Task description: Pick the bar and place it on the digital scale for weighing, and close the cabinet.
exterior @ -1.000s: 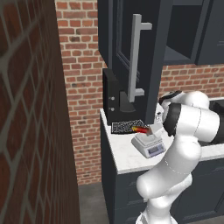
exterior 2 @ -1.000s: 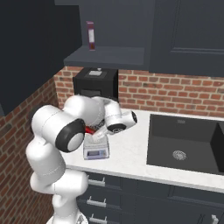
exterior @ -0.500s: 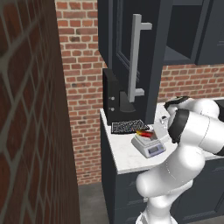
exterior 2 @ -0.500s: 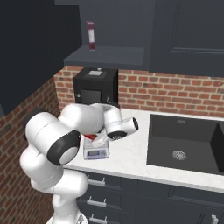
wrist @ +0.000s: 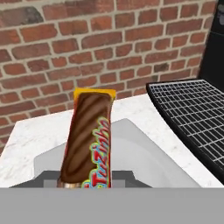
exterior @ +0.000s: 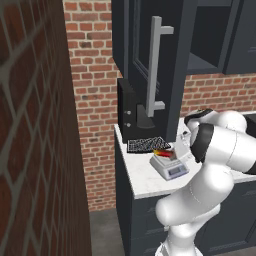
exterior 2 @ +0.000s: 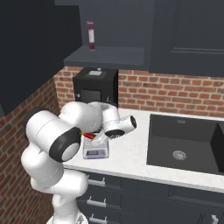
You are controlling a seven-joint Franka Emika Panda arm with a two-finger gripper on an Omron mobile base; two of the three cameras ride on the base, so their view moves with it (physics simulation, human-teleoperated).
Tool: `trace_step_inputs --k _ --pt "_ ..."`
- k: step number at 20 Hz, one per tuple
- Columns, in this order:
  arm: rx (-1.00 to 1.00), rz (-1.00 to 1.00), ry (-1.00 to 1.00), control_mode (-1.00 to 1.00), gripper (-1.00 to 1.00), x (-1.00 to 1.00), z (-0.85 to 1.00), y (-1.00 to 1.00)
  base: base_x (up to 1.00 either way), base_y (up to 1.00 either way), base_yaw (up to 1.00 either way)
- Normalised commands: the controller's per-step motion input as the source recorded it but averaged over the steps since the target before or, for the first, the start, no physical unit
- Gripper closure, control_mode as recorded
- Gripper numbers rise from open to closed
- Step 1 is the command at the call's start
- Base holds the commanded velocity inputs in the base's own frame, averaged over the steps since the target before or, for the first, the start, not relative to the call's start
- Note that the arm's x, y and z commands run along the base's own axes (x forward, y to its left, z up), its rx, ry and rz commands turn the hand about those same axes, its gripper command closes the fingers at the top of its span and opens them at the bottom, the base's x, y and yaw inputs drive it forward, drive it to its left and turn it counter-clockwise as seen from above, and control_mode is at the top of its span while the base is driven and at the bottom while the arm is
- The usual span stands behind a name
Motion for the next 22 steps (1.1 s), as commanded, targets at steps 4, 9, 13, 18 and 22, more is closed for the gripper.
trace_step_inputs --k 4,9,13,18,22 --pt "0.00 0.00 0.00 -1.00 -1.00 -0.12 -0.01 -0.17 0.00 0.00 0.00" --pt "0.00 0.00 0.00 -1.00 -1.00 -0.08 0.00 -0.09 0.00 0.00 0.00" --pt "0.00 0.00 0.00 -1.00 -1.00 0.00 -0.01 0.00 0.00 0.00 0.00" --pt "0.00 0.00 0.00 -1.00 -1.00 0.00 -0.01 0.00 0.00 0.00 0.00" --pt "0.00 0.00 -0.04 -1.00 -1.00 -0.05 0.00 0.00 0.00 0.00 0.00"
